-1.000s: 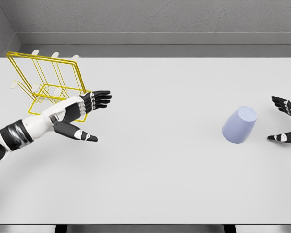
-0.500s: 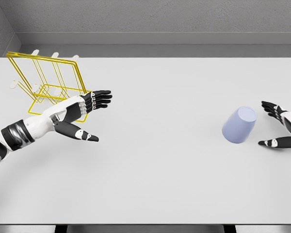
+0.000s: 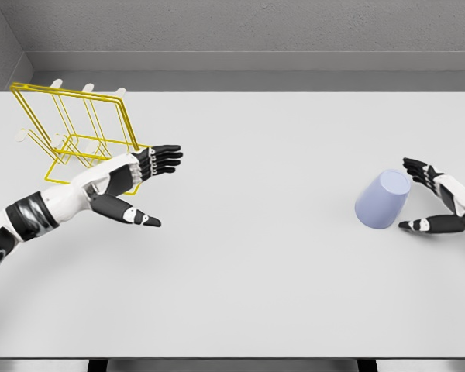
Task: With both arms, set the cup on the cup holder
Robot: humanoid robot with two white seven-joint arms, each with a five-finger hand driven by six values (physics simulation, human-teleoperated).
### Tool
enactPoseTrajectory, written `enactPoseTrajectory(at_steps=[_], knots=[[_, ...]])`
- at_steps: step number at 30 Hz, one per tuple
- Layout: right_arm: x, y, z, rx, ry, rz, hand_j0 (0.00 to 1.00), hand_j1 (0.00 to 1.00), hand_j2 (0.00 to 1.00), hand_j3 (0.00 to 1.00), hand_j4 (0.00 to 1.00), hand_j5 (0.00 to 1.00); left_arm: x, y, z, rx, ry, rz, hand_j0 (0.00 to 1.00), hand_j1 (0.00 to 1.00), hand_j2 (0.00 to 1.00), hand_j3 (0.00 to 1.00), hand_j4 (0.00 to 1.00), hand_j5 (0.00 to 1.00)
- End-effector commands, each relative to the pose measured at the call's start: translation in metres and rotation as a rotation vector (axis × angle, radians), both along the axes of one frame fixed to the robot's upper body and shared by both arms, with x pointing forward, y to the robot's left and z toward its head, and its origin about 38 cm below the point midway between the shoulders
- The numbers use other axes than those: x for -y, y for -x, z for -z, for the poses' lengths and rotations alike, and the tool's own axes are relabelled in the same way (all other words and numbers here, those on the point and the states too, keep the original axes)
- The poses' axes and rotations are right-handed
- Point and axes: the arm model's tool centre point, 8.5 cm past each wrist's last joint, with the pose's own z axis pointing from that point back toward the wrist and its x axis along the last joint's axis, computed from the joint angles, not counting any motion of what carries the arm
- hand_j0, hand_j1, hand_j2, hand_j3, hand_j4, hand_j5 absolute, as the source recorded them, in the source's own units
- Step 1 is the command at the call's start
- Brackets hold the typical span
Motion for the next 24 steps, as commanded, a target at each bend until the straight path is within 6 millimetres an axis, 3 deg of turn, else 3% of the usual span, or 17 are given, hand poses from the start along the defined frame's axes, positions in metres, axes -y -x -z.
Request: enactPoseTrajectory(at_steps=[1, 6, 11, 24], knots=[[-0.007, -0.001, 0.001, 0.0, -0.015, -0.012, 1.0, 1.0, 1.0, 1.0, 1.0, 1.0, 0.006, 0.0, 0.0, -0.002, 0.021, 0.008, 1.0, 1.0, 1.0, 1.0, 1.0, 1.0], [-0.019, -0.001, 0.004, -0.003, -0.037, -0.033, 0.99, 0.99, 0.99, 0.99, 0.99, 0.99, 0.006, 0.001, 0.001, -0.007, 0.024, 0.009, 1.0, 1.0, 1.0, 1.0, 1.0, 1.0], [-0.019, 0.0, 0.006, -0.01, -0.036, -0.036, 1.0, 1.0, 1.0, 1.0, 1.0, 1.0, 0.005, 0.001, 0.01, -0.1, -0.003, -0.004, 1.0, 1.0, 1.0, 1.0, 1.0, 1.0], [-0.028, 0.004, 0.007, -0.02, -0.051, -0.064, 0.98, 0.98, 0.98, 0.98, 0.98, 0.98, 0.017, 0.002, 0.016, -0.15, 0.017, 0.003, 1.0, 1.0, 1.0, 1.0, 1.0, 1.0]])
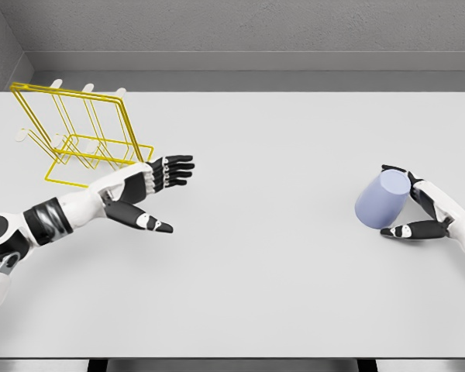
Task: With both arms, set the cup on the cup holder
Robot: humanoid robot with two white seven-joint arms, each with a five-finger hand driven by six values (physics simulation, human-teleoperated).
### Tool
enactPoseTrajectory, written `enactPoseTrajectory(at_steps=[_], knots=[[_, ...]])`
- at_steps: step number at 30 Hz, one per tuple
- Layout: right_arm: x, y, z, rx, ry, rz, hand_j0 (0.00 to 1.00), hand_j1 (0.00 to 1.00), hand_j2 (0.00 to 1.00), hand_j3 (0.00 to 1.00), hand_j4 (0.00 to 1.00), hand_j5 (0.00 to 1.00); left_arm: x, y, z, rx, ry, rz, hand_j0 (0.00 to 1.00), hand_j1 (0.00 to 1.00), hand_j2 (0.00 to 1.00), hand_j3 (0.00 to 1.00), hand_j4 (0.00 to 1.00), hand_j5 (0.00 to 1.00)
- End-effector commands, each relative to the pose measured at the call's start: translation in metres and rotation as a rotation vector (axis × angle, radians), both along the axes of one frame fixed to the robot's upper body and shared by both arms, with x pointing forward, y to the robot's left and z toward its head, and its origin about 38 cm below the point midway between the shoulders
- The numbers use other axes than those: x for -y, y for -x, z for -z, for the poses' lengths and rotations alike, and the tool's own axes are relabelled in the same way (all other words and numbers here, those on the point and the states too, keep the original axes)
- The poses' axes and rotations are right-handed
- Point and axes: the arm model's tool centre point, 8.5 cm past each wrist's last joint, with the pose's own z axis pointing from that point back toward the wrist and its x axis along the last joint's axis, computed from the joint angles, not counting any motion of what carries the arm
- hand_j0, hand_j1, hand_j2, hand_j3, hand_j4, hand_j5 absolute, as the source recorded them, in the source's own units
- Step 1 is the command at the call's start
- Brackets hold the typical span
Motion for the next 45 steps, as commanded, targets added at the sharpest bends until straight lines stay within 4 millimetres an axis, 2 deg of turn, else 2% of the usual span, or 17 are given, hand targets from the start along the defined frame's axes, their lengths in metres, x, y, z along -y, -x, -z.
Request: enactPoseTrajectory(at_steps=[1, 22, 32, 42, 45], knots=[[-0.002, 0.0, 0.0, 0.001, -0.005, -0.003, 0.97, 0.97, 0.97, 0.97, 0.97, 0.97, 0.002, 0.001, 0.001, -0.019, 0.007, 0.001, 1.0, 1.0, 1.0, 1.0, 1.0, 1.0], [-0.014, 0.001, -0.005, 0.007, -0.032, -0.032, 0.94, 0.94, 0.94, 0.94, 0.94, 0.94, 0.003, 0.004, 0.0, -0.013, 0.004, 0.01, 1.0, 1.0, 1.0, 1.0, 1.0, 1.0], [-0.012, 0.0, -0.006, 0.013, -0.032, -0.019, 0.76, 0.76, 0.76, 0.76, 0.76, 0.76, 0.004, 0.003, -0.001, -0.011, 0.004, 0.01, 1.0, 1.0, 1.0, 1.0, 1.0, 1.0], [-0.013, -0.002, -0.008, 0.015, -0.033, -0.032, 0.7, 0.7, 0.7, 0.7, 0.7, 0.7, 0.003, 0.003, 0.0, -0.011, 0.002, 0.009, 1.0, 1.0, 1.0, 1.0, 1.0, 1.0], [-0.011, -0.006, -0.016, 0.033, -0.029, -0.028, 0.7, 0.7, 0.7, 0.7, 0.7, 0.7, 0.003, 0.003, 0.0, -0.01, -0.002, 0.009, 1.0, 1.0, 1.0, 1.0, 1.0, 1.0]])
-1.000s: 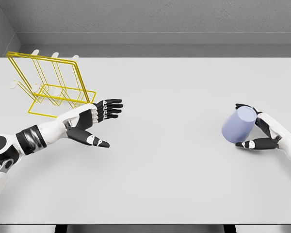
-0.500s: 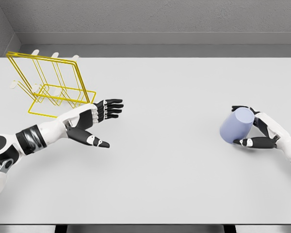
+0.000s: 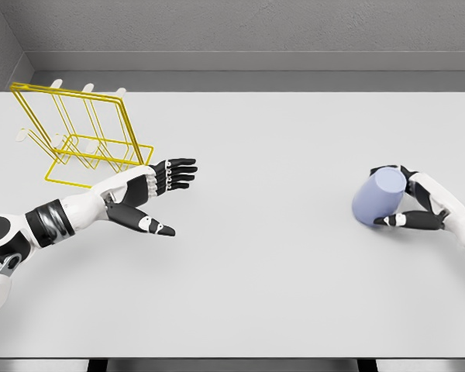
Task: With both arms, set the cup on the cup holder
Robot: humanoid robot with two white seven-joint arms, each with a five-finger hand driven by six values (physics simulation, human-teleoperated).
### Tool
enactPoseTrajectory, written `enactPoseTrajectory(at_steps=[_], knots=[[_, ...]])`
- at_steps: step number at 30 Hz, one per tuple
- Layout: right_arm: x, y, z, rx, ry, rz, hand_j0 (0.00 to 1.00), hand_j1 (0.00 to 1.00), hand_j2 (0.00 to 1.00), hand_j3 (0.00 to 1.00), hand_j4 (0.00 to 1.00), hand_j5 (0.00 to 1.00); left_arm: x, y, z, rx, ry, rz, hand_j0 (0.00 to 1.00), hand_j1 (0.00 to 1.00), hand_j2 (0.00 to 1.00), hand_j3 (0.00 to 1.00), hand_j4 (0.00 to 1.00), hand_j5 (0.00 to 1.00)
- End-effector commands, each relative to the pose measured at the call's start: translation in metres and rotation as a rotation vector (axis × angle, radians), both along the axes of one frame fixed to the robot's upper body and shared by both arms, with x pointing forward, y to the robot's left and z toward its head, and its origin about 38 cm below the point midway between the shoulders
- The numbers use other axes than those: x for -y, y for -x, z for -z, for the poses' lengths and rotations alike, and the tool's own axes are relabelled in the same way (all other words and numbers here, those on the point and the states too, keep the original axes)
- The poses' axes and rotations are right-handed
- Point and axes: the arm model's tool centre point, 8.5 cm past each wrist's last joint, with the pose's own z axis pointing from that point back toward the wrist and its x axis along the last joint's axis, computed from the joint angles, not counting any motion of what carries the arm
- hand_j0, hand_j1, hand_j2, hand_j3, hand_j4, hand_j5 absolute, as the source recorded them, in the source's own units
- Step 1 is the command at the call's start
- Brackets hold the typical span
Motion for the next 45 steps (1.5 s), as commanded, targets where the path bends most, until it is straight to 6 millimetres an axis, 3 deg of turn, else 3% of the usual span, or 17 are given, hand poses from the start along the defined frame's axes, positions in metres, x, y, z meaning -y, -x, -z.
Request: enactPoseTrajectory(at_steps=[1, 4, 17, 35, 45], knots=[[0.001, 0.0, -0.002, 0.004, 0.002, 0.0, 0.7, 0.7, 0.7, 0.7, 0.7, 0.7, 0.0, 0.0, 0.0, -0.001, 0.003, 0.0, 1.0, 1.0, 1.0, 1.0, 1.0, 1.0], [0.001, -0.004, -0.008, 0.02, -0.002, 0.001, 0.7, 0.7, 0.7, 0.7, 0.7, 0.7, 0.0, 0.0, 0.0, -0.002, 0.003, -0.001, 1.0, 1.0, 1.0, 1.0, 1.0, 1.0], [-0.036, -0.01, -0.028, 0.057, -0.076, -0.085, 0.68, 0.68, 0.68, 0.68, 0.68, 0.68, -0.001, -0.001, 0.0, -0.006, -0.001, -0.003, 1.0, 1.0, 1.0, 1.0, 1.0, 1.0], [-0.111, -0.019, -0.04, 0.089, -0.207, -0.235, 0.68, 0.68, 0.68, 0.68, 0.68, 0.68, -0.003, -0.002, 0.001, -0.007, -0.007, -0.008, 1.0, 1.0, 1.0, 1.0, 1.0, 1.0], [-0.15, -0.018, -0.037, 0.08, -0.267, -0.316, 0.68, 0.68, 0.68, 0.68, 0.68, 0.68, 0.0, -0.003, 0.0, -0.004, -0.002, -0.007, 1.0, 1.0, 1.0, 1.0, 1.0, 1.0]])
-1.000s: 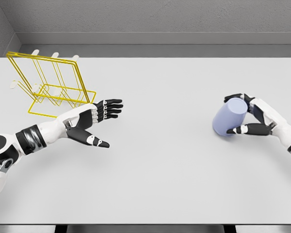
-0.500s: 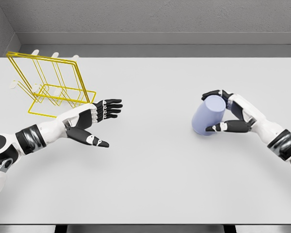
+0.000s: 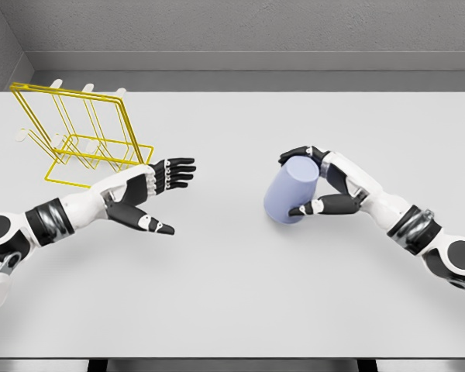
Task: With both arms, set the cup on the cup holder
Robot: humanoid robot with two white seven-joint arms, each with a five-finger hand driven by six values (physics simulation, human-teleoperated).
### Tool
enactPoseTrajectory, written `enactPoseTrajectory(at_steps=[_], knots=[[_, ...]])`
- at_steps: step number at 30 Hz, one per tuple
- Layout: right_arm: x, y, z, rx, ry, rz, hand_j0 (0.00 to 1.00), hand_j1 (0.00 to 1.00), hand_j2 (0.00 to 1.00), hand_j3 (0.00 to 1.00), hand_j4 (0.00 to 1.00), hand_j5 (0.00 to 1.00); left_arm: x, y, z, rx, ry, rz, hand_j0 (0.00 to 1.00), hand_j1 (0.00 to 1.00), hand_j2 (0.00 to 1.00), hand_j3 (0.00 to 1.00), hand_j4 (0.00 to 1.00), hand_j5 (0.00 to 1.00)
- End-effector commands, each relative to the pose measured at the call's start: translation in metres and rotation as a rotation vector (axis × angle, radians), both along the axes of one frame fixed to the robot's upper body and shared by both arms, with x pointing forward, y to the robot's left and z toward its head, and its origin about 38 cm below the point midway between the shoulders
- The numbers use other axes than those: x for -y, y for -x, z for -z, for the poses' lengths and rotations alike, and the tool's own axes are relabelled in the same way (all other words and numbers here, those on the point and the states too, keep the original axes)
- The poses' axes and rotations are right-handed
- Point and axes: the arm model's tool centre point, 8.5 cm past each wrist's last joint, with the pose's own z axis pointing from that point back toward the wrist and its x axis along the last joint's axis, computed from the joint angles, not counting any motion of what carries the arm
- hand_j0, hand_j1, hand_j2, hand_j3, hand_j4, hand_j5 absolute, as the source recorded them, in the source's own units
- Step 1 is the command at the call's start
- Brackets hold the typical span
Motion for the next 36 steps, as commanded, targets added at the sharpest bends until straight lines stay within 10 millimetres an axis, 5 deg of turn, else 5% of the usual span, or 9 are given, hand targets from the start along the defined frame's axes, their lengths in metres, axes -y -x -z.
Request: enactPoseTrajectory(at_steps=[1, 14, 36], knots=[[-0.011, 0.0, 0.0, -0.001, -0.019, -0.022, 0.68, 0.68, 0.68, 0.68, 0.68, 0.68, 0.001, 0.0, 0.0, -0.003, 0.007, 0.0, 1.0, 1.0, 1.0, 1.0, 1.0, 1.0], [-0.07, 0.005, 0.004, -0.014, -0.101, -0.136, 0.68, 0.68, 0.68, 0.68, 0.68, 0.68, 0.001, 0.0, 0.001, -0.004, 0.009, 0.0, 1.0, 1.0, 1.0, 1.0, 1.0, 1.0], [-0.096, -0.006, 0.021, -0.027, -0.111, -0.135, 0.7, 0.7, 0.7, 0.7, 0.7, 0.7, -0.004, -0.001, 0.008, -0.068, -0.017, -0.019, 1.0, 1.0, 1.0, 1.0, 1.0, 1.0]])
